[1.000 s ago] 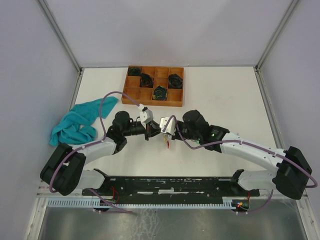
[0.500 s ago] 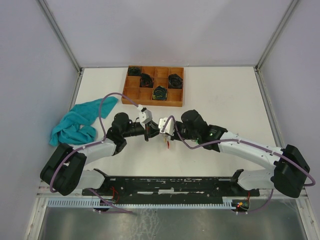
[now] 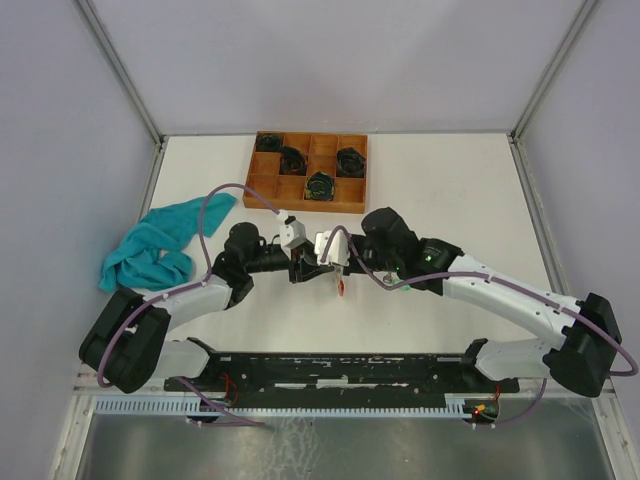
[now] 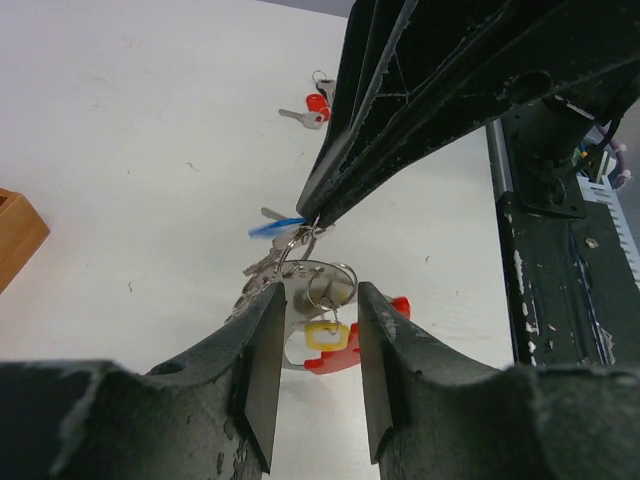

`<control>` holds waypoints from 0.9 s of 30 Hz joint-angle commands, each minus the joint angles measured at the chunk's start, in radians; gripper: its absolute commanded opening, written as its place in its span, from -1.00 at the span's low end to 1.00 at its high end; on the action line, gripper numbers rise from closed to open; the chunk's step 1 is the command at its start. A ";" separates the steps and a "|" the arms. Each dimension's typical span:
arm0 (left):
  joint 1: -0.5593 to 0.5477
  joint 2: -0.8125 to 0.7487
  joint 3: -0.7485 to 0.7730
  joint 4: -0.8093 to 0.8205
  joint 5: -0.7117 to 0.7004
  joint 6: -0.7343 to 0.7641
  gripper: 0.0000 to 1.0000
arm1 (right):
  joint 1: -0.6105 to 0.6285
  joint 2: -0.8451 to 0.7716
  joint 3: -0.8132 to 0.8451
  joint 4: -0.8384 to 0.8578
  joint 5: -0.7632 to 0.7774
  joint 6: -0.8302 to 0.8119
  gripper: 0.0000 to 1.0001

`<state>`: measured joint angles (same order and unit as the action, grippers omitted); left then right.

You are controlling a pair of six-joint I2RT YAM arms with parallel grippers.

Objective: Put the keys on the keyring

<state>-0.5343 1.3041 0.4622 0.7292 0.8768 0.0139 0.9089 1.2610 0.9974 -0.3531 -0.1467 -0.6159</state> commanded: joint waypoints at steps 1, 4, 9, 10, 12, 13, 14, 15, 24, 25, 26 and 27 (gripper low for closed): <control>0.002 -0.016 0.049 -0.020 0.051 0.067 -0.15 | 0.004 0.015 0.076 -0.040 -0.044 -0.033 -0.98; 0.002 -0.012 0.053 -0.023 0.053 0.066 -0.13 | 0.004 0.021 0.090 -0.052 -0.063 -0.034 -0.99; 0.001 -0.005 0.053 -0.024 0.043 0.070 -0.11 | 0.004 0.029 0.105 -0.075 -0.097 -0.036 -0.99; 0.001 -0.005 0.053 -0.027 0.041 0.075 -0.10 | 0.004 0.032 0.107 -0.077 -0.100 -0.036 -0.99; 0.001 -0.004 0.053 -0.034 0.040 0.092 -0.09 | 0.005 0.029 0.107 -0.079 -0.107 -0.036 -0.99; 0.003 -0.004 0.052 -0.036 0.043 0.103 -0.08 | 0.006 0.028 0.106 -0.082 -0.111 -0.035 -0.99; 0.003 -0.003 0.053 -0.036 0.049 0.115 -0.08 | 0.007 0.028 0.108 -0.082 -0.117 -0.036 -0.99; 0.005 -0.005 0.054 -0.037 0.057 0.127 -0.07 | 0.008 0.029 0.107 -0.085 -0.122 -0.036 -0.99; 0.014 -0.004 0.089 -0.092 0.158 0.240 -0.06 | 0.010 0.034 0.119 -0.096 -0.140 -0.038 -0.99; 0.013 -0.003 0.093 -0.102 0.169 0.253 -0.06 | 0.010 0.032 0.120 -0.097 -0.144 -0.038 -0.99; 0.014 0.000 0.099 -0.115 0.172 0.266 -0.07 | 0.011 0.030 0.120 -0.100 -0.147 -0.038 -0.99; 0.014 0.002 0.106 -0.134 0.176 0.280 -0.08 | 0.011 0.027 0.120 -0.101 -0.149 -0.037 -0.99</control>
<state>-0.5247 1.3045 0.5144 0.6312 0.9894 0.1844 0.9119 1.2953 1.0637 -0.4683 -0.2638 -0.6441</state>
